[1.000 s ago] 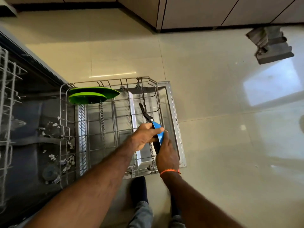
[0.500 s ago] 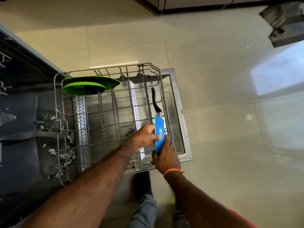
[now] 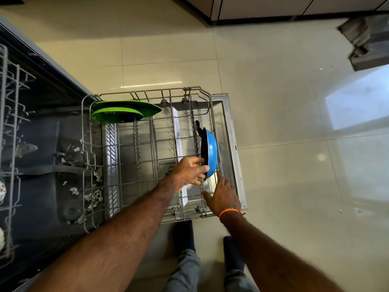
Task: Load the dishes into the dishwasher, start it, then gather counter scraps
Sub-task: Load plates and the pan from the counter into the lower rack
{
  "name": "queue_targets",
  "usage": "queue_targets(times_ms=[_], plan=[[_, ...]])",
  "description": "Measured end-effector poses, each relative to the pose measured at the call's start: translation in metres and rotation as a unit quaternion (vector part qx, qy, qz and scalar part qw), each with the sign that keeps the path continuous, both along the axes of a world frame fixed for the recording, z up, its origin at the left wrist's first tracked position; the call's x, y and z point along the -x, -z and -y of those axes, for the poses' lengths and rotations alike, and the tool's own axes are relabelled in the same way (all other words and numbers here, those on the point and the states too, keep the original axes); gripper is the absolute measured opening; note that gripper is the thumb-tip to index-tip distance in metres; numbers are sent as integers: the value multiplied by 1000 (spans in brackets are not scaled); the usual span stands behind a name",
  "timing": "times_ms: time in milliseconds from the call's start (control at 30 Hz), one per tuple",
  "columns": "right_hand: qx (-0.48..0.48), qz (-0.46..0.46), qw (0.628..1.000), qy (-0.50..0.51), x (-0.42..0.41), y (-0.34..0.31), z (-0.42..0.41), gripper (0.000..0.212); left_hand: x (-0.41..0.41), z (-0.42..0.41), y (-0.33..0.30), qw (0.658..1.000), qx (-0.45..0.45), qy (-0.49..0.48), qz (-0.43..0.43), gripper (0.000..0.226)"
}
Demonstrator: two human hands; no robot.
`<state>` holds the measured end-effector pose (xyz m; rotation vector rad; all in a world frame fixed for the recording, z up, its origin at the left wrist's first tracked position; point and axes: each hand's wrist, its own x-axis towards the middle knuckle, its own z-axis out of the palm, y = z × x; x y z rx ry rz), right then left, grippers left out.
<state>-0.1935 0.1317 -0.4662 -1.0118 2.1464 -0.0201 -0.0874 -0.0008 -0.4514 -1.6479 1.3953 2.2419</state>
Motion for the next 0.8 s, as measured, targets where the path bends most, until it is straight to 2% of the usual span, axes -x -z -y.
queue_targets(times_ms=[133,233,367,467,533,633,700,800], plan=[[4,13,1000,6,-2,-2,5,77,11,-2,-3,999,41,-26,16,49],[27,37,999,16,-1,2,13,71,26,0,-1,990,120,-65,43,46],[99,81,970,205,13,7,26,49,37,4,4,978,187,-46,76,25],[173,81,938,290,28,10,28,26,26,-17,14,984,162,20,78,5],[201,114,925,301,34,9,30,30,12,-38,20,985,136,62,81,13],[203,192,920,273,38,4,34,54,-6,-68,29,986,99,132,38,27],[177,187,940,224,39,6,33,79,-14,-84,33,983,77,166,9,30],[141,152,968,141,35,13,20,91,-22,-100,38,981,69,182,3,30]])
